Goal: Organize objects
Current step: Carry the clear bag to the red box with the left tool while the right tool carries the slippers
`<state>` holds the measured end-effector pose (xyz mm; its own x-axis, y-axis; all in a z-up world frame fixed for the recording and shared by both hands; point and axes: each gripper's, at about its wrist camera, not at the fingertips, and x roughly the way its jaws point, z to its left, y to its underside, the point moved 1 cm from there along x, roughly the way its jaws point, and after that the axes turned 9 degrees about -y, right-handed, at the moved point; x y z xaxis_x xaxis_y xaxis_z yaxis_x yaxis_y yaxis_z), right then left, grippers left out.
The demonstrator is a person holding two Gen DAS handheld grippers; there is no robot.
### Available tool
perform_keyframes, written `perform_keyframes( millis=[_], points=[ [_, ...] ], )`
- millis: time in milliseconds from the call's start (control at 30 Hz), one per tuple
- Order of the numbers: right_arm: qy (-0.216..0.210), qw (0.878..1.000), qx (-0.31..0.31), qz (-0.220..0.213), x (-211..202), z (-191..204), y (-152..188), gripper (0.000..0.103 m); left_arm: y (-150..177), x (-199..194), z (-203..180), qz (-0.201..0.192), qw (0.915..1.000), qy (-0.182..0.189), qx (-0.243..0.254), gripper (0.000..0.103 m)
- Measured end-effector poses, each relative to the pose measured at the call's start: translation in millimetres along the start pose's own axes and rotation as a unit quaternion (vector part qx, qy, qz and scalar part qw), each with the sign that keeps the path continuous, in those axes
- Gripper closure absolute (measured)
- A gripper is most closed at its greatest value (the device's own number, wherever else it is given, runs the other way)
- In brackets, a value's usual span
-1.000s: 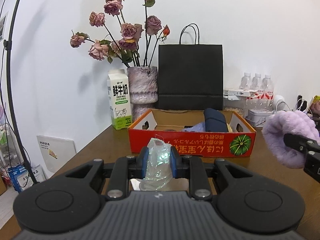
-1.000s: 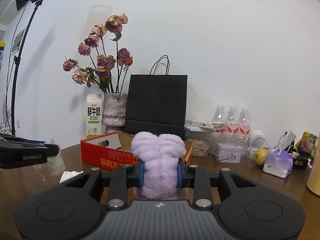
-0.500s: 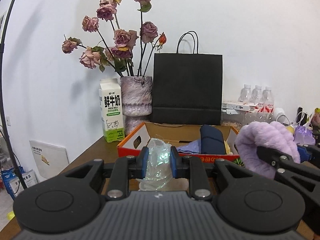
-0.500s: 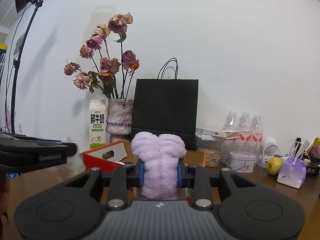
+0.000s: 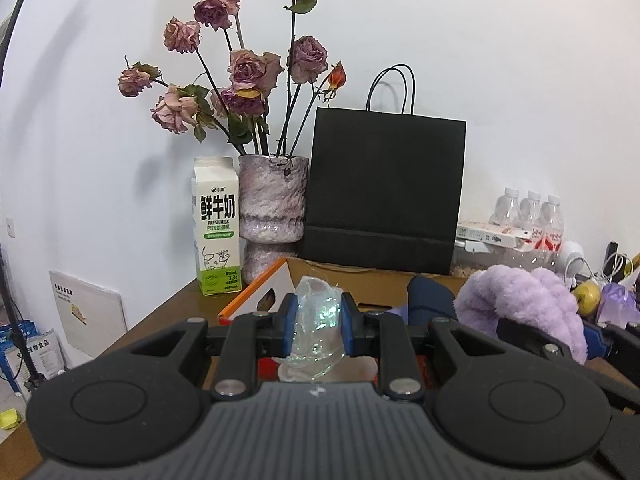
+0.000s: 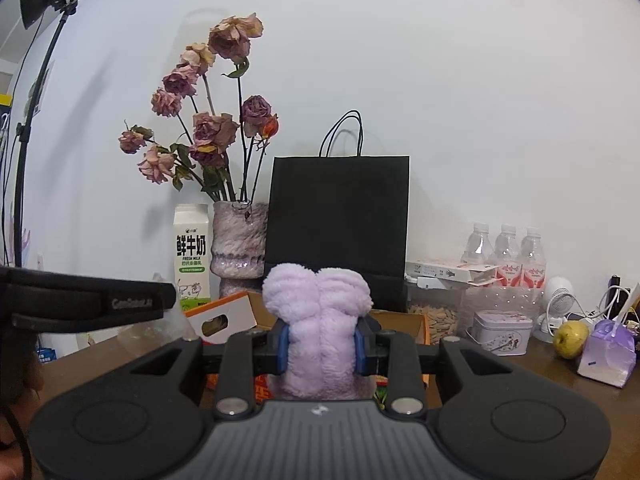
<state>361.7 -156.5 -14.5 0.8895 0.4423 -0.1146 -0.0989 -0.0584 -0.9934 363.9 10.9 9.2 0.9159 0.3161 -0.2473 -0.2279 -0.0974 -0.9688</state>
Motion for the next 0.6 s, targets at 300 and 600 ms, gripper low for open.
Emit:
perform_keyframes(
  millis=[300,600],
  points=[
    [-0.001,1.000,0.004,-0.011,29,-8,-8,0.075,-13,26,-4,-0.006,0.9999,0.001,-0.013,0.080],
    [-0.005,1.000,0.014,-0.011,53,-22,-13,0.075,-22,51,-16,-0.007,0.9998,0.017,-0.003,0.080]
  ],
)
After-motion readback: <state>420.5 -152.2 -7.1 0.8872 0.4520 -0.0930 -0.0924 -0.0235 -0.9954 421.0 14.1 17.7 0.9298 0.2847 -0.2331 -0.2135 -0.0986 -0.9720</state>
